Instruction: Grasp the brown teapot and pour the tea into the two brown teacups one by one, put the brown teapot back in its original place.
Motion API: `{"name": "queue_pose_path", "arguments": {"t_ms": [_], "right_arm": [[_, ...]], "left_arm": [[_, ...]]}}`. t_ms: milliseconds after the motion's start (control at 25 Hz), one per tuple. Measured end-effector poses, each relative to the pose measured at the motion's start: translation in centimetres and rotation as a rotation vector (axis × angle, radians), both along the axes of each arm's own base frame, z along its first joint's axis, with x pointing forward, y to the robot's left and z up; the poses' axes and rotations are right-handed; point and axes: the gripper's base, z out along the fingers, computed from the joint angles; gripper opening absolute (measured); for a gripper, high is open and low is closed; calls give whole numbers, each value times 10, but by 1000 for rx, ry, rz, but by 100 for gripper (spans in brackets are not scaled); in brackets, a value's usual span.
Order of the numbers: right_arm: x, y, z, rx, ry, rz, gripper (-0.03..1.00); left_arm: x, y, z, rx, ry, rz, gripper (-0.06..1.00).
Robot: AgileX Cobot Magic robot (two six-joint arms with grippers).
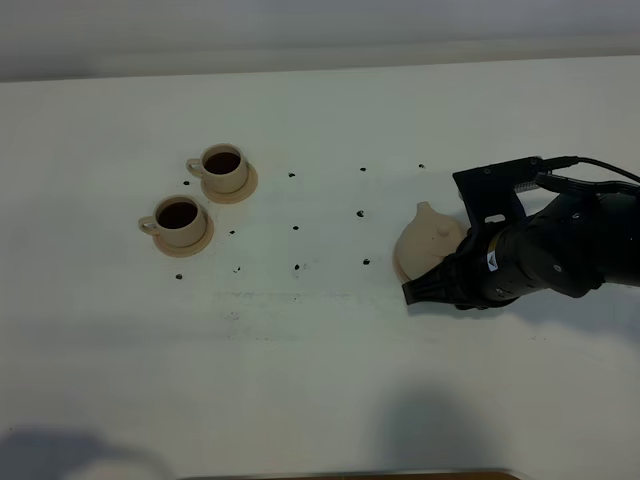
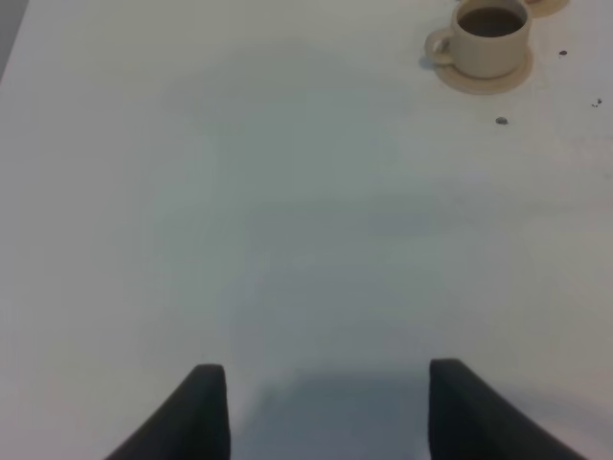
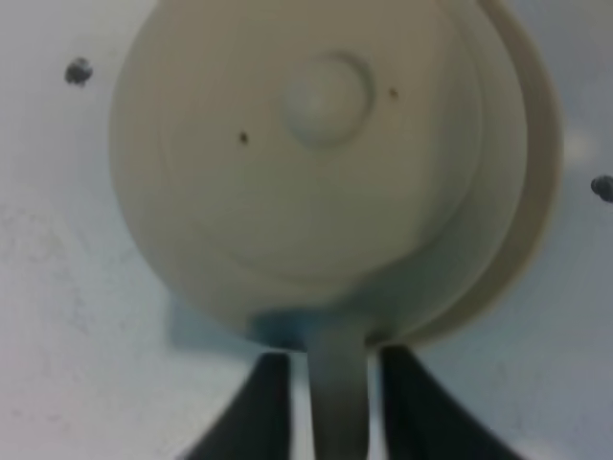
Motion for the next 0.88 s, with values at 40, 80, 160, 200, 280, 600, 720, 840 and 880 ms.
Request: {"name": "queue_pose_path", "arguments": {"t_ms": [40,80,160,200,280,600,720,840,880], "right_arm": [[0,0,0,0,0,0,34],[0,0,0,1,-1,0,42],[0,0,0,-2,1,-1,55],[0,0,0,-2,5,-6,59],[-1,-1,0,-10,19,-18,65],[-9,-7,38,17,-44,-33,58],[-15,-21,67,19,-104,-53,55],[-23,-39,90,-5,-137,-94,54],[-26,-46,98,-17,-149,-105,54]], "left_arm": [[0,0,0,0,0,0,53],[0,0,0,0,0,0,53],[0,0,0,0,0,0,53],[0,0,0,0,0,0,52],[0,0,0,0,0,0,52],[0,0,0,0,0,0,52],[0,0,0,0,0,0,52],[0,0,0,0,0,0,52],[0,0,0,0,0,0,52]]}}
